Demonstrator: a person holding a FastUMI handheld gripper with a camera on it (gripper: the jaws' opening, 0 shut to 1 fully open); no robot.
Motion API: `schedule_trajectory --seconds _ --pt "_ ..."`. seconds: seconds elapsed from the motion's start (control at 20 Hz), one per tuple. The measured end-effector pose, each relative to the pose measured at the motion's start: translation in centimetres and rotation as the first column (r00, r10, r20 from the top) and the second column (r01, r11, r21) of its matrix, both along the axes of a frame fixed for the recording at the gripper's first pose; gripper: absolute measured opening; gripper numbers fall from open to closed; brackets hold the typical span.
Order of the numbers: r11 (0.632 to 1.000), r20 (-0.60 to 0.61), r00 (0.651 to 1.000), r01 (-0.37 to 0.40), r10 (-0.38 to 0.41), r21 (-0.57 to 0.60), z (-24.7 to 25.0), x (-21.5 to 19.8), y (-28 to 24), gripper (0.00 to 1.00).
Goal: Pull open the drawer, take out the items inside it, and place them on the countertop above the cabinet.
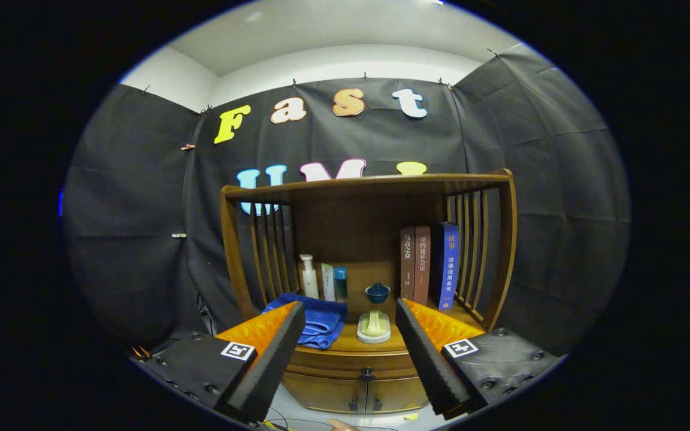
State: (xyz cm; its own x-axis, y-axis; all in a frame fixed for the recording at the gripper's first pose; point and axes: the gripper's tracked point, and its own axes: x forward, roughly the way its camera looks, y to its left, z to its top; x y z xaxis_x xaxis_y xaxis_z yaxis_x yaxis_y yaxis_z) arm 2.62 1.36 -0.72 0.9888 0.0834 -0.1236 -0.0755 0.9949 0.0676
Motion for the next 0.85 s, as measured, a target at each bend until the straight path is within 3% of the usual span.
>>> schedule_trajectory --seconds 0.85 --pt "1.0 0.022 1.0 0.006 -0.006 -0.016 1.7 -2.4 0.4 0.99"
